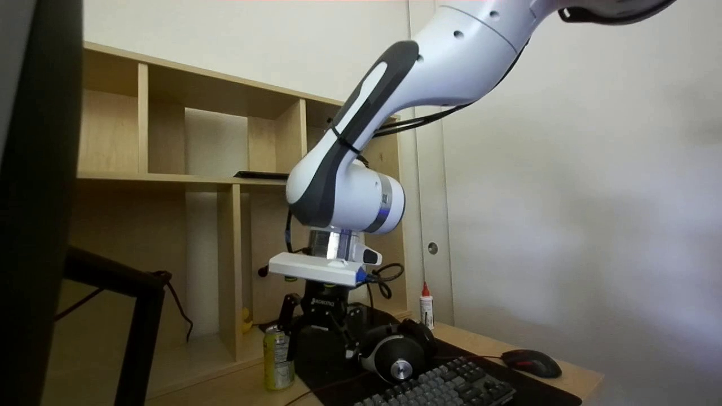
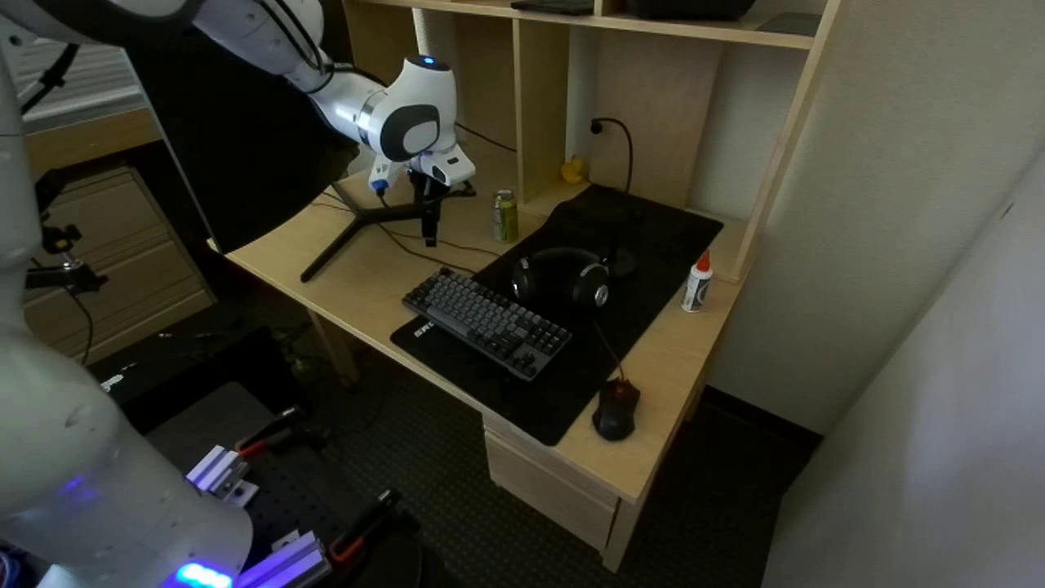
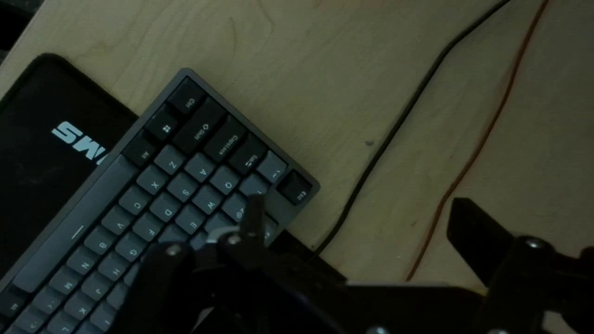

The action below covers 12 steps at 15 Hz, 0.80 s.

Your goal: Press on the keyboard

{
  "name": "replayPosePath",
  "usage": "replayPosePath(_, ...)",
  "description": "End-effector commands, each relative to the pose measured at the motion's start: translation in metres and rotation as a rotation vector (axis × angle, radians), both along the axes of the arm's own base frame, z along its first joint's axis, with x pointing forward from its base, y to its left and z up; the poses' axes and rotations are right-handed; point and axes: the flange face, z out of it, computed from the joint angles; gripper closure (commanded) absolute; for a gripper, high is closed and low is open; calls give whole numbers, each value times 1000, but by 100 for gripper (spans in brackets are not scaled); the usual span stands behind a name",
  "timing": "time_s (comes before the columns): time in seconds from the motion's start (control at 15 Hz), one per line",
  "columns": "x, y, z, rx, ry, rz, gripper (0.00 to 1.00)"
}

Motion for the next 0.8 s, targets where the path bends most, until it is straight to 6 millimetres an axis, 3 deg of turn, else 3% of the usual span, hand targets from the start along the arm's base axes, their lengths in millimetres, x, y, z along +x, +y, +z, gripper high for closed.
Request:
replayPosePath(0.0, 18, 4, -35, -4, -23, -37, 0)
replayPosePath(0.07, 20, 4, -40, -9, -36, -53, 0)
replayPosePath(0.13, 10, 0, -32, -5, -14, -28, 0)
replayPosePath(0.73, 27, 10, -69, -20, -10, -63, 0)
